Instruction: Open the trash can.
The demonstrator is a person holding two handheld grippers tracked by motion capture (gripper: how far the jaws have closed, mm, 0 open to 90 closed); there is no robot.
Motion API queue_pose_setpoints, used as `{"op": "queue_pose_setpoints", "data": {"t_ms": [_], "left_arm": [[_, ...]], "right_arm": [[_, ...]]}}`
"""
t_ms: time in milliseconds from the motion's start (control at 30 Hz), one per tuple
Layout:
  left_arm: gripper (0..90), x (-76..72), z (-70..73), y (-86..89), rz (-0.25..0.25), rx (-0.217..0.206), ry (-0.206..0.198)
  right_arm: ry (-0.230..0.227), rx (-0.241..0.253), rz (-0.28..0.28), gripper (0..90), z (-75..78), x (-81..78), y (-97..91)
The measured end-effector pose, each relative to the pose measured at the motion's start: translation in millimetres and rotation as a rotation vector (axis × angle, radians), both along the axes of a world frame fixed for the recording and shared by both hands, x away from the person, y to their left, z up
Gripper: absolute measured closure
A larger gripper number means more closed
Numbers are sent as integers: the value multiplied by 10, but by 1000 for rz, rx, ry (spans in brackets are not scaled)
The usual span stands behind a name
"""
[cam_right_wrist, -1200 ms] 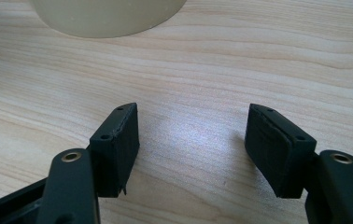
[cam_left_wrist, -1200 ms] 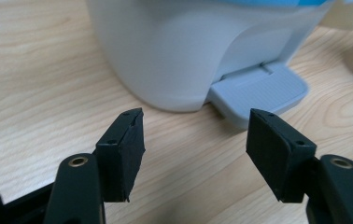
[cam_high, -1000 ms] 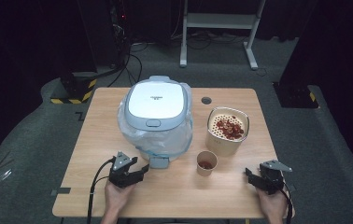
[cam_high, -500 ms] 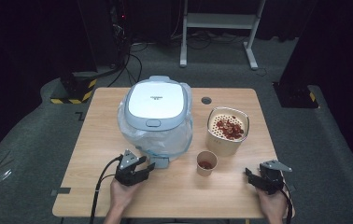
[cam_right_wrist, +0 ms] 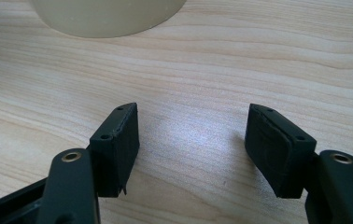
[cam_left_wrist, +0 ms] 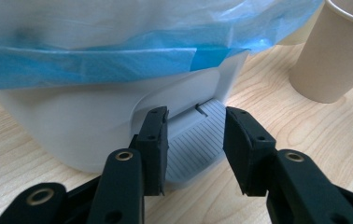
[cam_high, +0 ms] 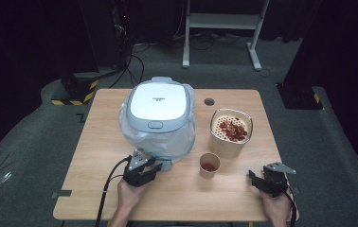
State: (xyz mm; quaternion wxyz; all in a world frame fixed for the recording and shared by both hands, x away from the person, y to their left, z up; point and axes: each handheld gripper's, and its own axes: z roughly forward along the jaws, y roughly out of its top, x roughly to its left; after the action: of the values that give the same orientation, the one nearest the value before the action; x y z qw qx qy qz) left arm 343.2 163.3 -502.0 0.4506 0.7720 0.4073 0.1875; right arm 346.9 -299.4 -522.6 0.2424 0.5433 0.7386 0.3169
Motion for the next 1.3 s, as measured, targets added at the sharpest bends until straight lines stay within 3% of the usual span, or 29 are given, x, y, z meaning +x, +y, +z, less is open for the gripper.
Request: {"op": "queue_pose_setpoints", "data": {"t_ms": [700, 1300], "left_arm": [[694, 82, -73, -102, -7, 40, -12], [772, 117, -112, -124, -17, 35, -23]], "right_arm": [[-1, -2, -2, 352, 0, 0, 1], [0, -1, -2, 351, 0, 0, 0]]}}
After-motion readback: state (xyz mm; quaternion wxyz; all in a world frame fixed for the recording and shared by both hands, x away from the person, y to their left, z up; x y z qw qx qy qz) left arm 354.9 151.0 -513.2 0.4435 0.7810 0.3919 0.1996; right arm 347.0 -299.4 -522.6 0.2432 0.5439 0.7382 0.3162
